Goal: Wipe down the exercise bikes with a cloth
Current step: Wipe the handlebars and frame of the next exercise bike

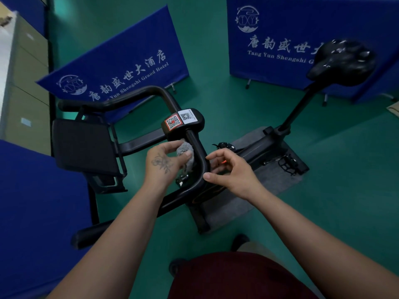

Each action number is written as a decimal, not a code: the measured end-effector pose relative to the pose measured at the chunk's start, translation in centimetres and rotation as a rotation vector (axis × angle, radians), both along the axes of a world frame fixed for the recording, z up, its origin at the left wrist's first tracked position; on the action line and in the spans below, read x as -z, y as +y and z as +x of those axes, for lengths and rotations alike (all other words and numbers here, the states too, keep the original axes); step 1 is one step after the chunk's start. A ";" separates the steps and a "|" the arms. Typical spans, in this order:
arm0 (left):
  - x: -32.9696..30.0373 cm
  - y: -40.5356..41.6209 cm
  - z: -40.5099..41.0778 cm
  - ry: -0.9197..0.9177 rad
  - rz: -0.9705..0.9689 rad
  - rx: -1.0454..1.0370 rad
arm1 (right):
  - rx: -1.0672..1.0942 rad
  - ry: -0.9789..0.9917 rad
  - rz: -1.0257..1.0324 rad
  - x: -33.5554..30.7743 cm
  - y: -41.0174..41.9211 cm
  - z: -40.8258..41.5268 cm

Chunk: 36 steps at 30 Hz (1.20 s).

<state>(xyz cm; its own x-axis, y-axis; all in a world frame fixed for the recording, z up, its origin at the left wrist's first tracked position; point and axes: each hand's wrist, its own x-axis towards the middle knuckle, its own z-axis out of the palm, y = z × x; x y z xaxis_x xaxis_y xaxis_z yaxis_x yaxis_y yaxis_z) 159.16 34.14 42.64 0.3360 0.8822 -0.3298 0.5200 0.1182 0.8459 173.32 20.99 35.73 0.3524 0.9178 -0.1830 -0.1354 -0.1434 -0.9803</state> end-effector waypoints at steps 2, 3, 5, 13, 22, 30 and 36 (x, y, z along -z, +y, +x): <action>0.0 -0.1 0.0 -0.015 0.000 0.012 | -0.007 -0.003 0.004 -0.1 0.0 0.0; 0.0 -0.2 -0.3 -0.015 0.002 0.031 | -0.010 -0.004 0.002 0.0 0.0 0.1; 0.3 -0.7 -0.9 0.006 0.003 0.075 | -0.019 0.006 0.000 0.1 0.1 0.2; 0.0 -0.1 0.1 -0.007 0.010 -0.016 | -0.042 0.034 0.008 0.1 0.4 0.5; 1.3 -0.5 -0.9 0.011 -0.008 -0.032 | -0.044 0.048 0.021 0.8 0.3 0.4; 0.9 0.5 0.6 -0.008 0.078 -0.063 | -0.062 0.072 0.020 0.7 0.5 0.5; -0.6 -1.1 -1.4 -0.040 0.014 0.047 | -0.048 0.088 0.020 0.5 0.3 0.2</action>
